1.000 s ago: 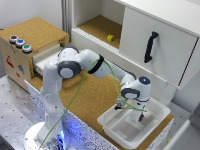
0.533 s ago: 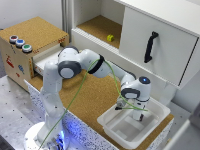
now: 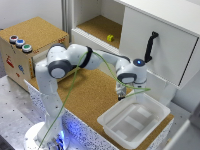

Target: Pick up the purple block

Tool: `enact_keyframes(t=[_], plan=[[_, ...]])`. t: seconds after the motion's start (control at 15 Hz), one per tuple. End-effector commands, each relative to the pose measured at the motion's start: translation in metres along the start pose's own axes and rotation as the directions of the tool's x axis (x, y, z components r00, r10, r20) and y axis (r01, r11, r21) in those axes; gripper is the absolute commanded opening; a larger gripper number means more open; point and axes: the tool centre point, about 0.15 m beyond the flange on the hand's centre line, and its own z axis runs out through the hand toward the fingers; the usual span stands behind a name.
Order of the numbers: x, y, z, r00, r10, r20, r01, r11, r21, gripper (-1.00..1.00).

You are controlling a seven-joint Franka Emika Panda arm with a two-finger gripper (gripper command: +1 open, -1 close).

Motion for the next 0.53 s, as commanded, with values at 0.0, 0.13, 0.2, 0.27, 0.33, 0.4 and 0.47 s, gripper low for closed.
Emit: enact_keyframes(t=[0.0,0.13,0.2,0.27,0.33,0.4,0.47], plan=[[-0.095,-0.114,-0.035,0.954,-0.277,-0.116,0.282,0.959,0.026,-1.0],[-0.115,-0.15,-0.032,0.924,-0.37,-0.096,0.376,0.925,0.05,-1.0],[-0.127,-0.173,-0.032,0.903,-0.42,-0.089,0.427,0.902,0.072,-1.0],[-0.138,-0.194,-0.033,0.882,-0.463,-0.088,0.47,0.877,0.096,-1.0],[-0.148,-0.217,-0.036,0.855,-0.51,-0.094,0.518,0.848,0.112,-1.0],[-0.158,-0.245,-0.04,0.823,-0.561,-0.094,0.569,0.811,0.136,-1.0],[-0.165,-0.269,-0.048,0.803,-0.587,-0.101,0.595,0.79,0.148,-1.0]])
